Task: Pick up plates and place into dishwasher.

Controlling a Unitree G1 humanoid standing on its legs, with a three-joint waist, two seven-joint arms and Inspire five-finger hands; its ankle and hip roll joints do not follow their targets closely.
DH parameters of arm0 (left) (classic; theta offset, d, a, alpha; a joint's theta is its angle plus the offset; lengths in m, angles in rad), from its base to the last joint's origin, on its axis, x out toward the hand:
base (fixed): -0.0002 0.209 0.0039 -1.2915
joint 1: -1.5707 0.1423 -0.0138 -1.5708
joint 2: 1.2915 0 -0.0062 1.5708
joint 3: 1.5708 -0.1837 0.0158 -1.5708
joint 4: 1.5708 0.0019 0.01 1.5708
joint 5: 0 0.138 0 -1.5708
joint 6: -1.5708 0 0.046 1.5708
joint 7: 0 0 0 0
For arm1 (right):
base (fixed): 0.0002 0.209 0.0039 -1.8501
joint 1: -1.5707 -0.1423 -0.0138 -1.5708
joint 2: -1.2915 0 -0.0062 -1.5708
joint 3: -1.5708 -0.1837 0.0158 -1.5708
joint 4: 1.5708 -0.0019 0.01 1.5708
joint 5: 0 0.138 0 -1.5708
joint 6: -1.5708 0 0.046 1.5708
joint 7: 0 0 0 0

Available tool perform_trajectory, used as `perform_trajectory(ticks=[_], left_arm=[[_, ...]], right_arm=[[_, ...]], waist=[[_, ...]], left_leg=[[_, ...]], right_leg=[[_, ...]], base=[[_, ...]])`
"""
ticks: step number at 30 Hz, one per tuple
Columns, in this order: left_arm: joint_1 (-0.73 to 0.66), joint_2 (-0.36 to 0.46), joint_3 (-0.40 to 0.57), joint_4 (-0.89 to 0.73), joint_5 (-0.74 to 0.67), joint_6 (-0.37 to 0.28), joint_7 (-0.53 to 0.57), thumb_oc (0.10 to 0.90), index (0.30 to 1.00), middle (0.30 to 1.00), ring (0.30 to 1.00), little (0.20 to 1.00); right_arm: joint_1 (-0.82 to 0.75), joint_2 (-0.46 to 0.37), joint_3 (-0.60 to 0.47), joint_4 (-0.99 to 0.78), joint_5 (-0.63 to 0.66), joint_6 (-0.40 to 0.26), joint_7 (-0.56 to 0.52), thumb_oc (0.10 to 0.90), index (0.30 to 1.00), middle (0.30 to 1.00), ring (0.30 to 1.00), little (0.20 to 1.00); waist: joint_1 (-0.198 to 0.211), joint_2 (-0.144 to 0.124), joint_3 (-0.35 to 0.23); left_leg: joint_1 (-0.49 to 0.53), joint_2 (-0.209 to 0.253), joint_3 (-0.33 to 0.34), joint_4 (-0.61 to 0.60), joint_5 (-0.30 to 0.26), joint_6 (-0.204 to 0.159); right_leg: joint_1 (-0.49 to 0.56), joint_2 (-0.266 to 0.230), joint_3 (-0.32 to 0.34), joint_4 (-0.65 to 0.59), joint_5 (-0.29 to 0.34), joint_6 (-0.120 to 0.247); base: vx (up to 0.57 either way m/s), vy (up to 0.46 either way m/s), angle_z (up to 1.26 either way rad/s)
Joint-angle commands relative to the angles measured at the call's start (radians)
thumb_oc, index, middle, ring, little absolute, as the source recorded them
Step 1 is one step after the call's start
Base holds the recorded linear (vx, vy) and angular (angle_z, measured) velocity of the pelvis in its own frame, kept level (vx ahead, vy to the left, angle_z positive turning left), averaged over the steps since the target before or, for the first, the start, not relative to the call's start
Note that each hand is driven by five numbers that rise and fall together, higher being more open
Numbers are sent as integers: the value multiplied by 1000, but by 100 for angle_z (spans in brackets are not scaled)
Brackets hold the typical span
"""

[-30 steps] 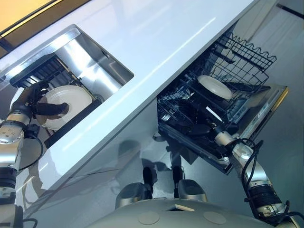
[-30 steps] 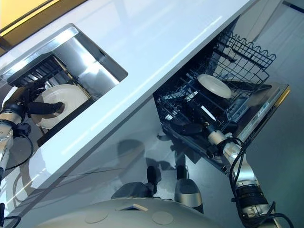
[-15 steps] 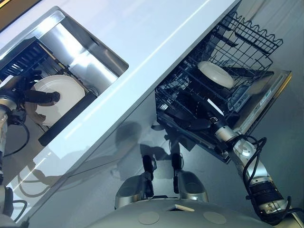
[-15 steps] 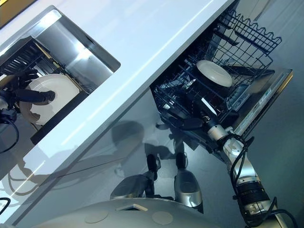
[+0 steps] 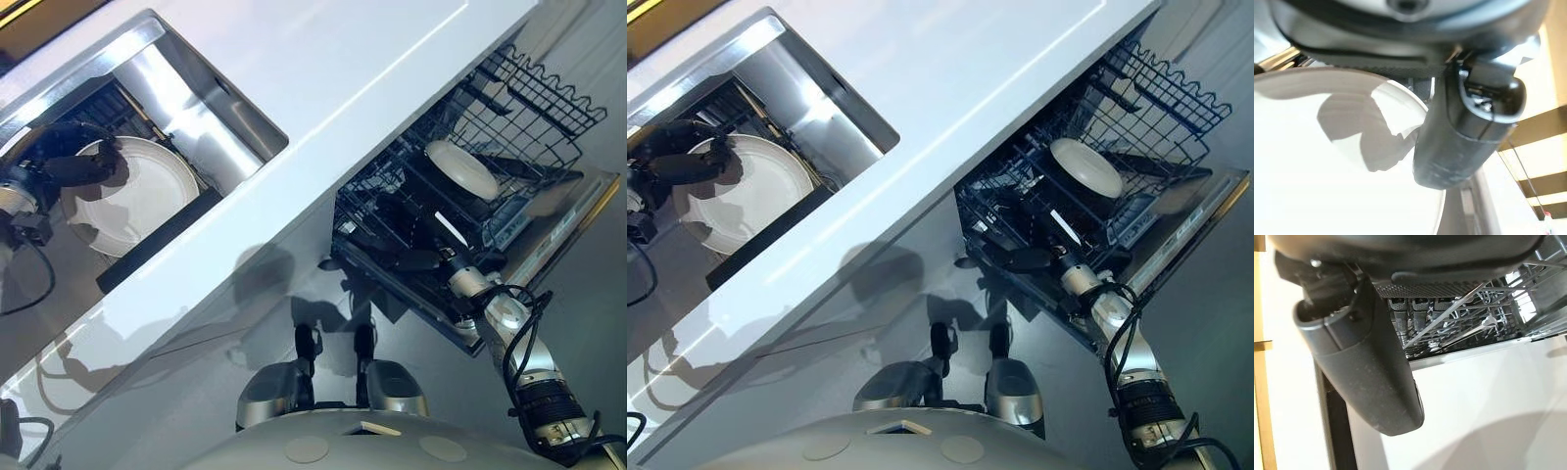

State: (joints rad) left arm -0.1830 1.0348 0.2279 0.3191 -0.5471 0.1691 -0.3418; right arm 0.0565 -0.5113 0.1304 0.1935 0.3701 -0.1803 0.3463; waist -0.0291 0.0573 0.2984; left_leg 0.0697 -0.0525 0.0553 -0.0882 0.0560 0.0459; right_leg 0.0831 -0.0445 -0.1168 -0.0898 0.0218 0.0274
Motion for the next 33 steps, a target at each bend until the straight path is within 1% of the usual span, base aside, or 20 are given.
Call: perform_trajectory(ticks=[1,8,11,14,15,16,17,18,19,20,21,22,23,25,26,27,29,30,31,33], left_arm=[[87,-44,-32,-101,-19,-33,-135,100,300,300,300,200],[74,-34,-40,-134,-1,-83,-133,100,300,300,300,200],[54,-25,-43,-142,12,-114,-98,100,300,300,300,200],[30,-22,-23,-147,34,-149,20,100,300,300,300,200],[17,-24,-8,-144,35,-177,77,100,300,300,300,200],[8,-28,4,-138,46,-198,104,100,300,300,300,200],[2,-31,17,-137,80,-225,161,100,300,300,300,200],[-8,-42,35,-127,53,-269,236,100,300,300,300,200],[-10,-46,39,-128,58,-278,248,100,300,300,300,200],[-12,-53,46,-130,78,-292,284,100,300,300,300,200],[-26,-60,65,-121,80,-349,362,100,300,300,300,200],[-32,-67,75,-118,91,-379,383,100,300,300,300,200],[-38,-76,86,-130,141,-396,448,100,300,300,300,200],[-36,-84,104,-135,228,-449,505,100,300,300,300,200],[-27,-87,117,-156,269,-469,560,100,300,300,300,200],[-22,-89,125,-170,301,-473,583,100,300,300,300,200],[13,-103,147,-206,464,-502,685,100,300,300,300,200],[24,-100,154,-216,497,-508,721,100,300,300,300,200],[50,-103,167,-256,569,-500,766,100,300,300,300,200],[70,-121,173,-297,608,-506,814,100,300,300,300,200]], right_arm=[[77,31,70,-5,-7,-5,30,800,900,900,900,900],[81,45,83,10,-2,-19,40,800,900,900,900,900],[77,42,87,15,-4,-35,36,800,900,900,900,900],[63,35,72,-11,24,-49,13,800,900,900,900,900],[54,34,61,-28,34,-59,-6,800,900,900,900,900],[45,34,52,-48,45,-65,-24,800,900,900,900,900],[37,37,41,-66,54,-70,-39,800,900,900,900,900],[22,42,21,-99,50,-83,-69,800,900,900,900,900],[18,43,15,-106,48,-83,-75,800,900,900,900,900],[12,44,7,-115,45,-91,-88,800,900,900,900,900],[-11,41,-20,-142,32,-101,-122,800,900,900,900,900],[-22,40,-34,-152,27,-111,-145,800,900,900,900,900],[-35,39,-56,-170,22,-109,-168,800,900,900,900,900],[-54,41,-100,-209,-22,-121,-229,800,900,900,900,900],[-60,36,-128,-237,-38,-122,-258,800,900,900,900,900],[-61,32,-140,-251,-39,-121,-276,800,900,900,900,900],[-64,31,-200,-272,-83,-126,-361,800,900,900,900,900],[-66,24,-225,-276,-90,-124,-389,800,900,900,900,900],[-62,15,-284,-280,-123,-130,-454,800,900,900,900,900],[-58,1,-333,-297,-159,-147,-510,800,900,900,900,900]], waist=[[25,38,-125],[29,35,-153],[29,33,-165],[27,30,-171],[26,28,-175],[26,27,-177],[24,26,-179],[21,23,-185],[21,23,-187],[20,23,-188],[16,23,-195],[14,23,-198],[11,23,-202],[5,25,-209],[2,25,-211],[1,25,-212],[-5,25,-217],[-8,25,-219],[-14,24,-222],[-21,24,-222]], left_leg=[[-12,-65,-30,36,-103,15],[9,-55,-50,10,-88,-3],[16,-51,-55,5,-86,-9],[25,-44,-56,3,-87,-13],[27,-42,-56,3,-89,-14],[29,-40,-56,3,-90,-14],[31,-39,-55,2,-91,-15],[33,-38,-55,1,-93,-15],[33,-37,-55,1,-94,-15],[33,-36,-54,1,-95,-16],[34,-34,-51,1,-97,-17],[34,-32,-49,1,-98,-17],[34,-29,-46,1,-100,-18],[38,-24,-41,1,-104,-21],[39,-22,-37,1,-106,-22],[40,-20,-36,1,-106,-22],[43,-18,-32,1,-109,-25],[44,-18,-31,1,-110,-26],[45,-16,-27,1,-112,-28],[44,-13,-23,1,-105,-28]], right_leg=[[-85,23,-18,160,-113,70],[-47,37,-33,128,-117,59],[-34,43,-36,118,-120,53],[-22,47,-39,114,-127,48],[-17,47,-40,112,-129,45],[-14,48,-39,111,-131,43],[-12,50,-38,109,-133,41],[-9,52,-38,106,-134,38],[-8,53,-37,105,-135,36],[-8,54,-35,103,-136,35],[-5,57,-32,102,-140,31],[-5,59,-30,103,-142,29],[-5,61,-27,103,-145,26],[-5,64,-21,109,-152,24],[-4,65,-18,111,-155,22],[-3,66,-17,111,-156,21],[-1,69,-11,115,-161,19],[-1,70,-9,117,-163,17],[-2,72,-5,120,-165,16],[-6,75,-2,126,-160,13]], base=[[-12,-121,13],[-36,-95,6],[-28,-79,7],[-19,-70,13],[-18,-60,11],[-19,-54,7],[-20,-56,1],[-16,-42,-1],[-15,-33,-1],[0,0,0],[0,0,0],[0,0,0],[0,0,0],[0,0,0],[0,0,0],[17,-8,-4],[21,-6,-8],[26,-6,-5],[0,0,0],[0,0,0]])
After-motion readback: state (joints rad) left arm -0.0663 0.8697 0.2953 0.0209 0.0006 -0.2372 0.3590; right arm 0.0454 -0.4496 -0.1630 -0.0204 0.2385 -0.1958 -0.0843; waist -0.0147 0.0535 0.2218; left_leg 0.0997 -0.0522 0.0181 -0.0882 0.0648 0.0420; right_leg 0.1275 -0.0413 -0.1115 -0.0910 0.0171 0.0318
